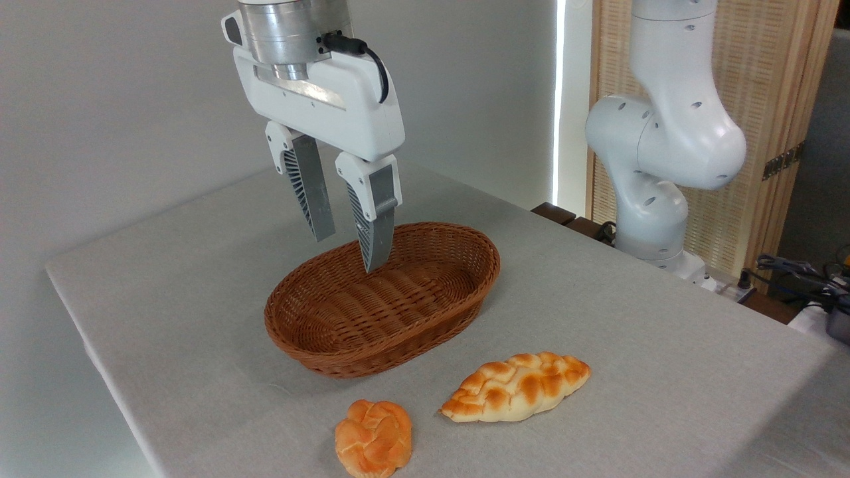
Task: Put bread into the basket
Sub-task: 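Move the open gripper from above the basket toward the braided roll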
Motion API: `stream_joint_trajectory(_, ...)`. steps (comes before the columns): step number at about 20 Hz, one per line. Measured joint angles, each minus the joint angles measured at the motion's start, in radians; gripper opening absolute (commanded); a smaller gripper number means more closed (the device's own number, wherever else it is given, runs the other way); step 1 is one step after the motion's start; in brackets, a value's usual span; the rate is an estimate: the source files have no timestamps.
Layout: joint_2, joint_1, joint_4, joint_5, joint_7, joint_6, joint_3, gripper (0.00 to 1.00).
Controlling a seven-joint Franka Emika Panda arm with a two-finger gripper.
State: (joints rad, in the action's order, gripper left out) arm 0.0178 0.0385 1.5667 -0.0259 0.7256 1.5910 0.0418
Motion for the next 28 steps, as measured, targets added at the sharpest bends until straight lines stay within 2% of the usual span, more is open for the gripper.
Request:
stream_joint_trajectory(11,-0.003,0.006,0.006,0.0,0.001,-0.001,-0.007,1.0)
stream_joint_trajectory(14,-0.027,0.005,0.048,0.0,0.041,-0.002,-0.007,1.0)
stream_joint_trajectory(21,-0.181,-0.04,0.26,0.004,0.251,-0.001,0.005,1.0)
stream_joint_trajectory(23,-0.209,-0.043,0.322,0.047,0.29,0.018,0.016,1.0)
stream_joint_trajectory(25,-0.234,-0.045,0.401,0.077,0.356,0.078,0.037,1.0)
stream_joint_trajectory(28,-0.247,-0.047,0.522,0.084,0.411,0.203,0.071,1.0)
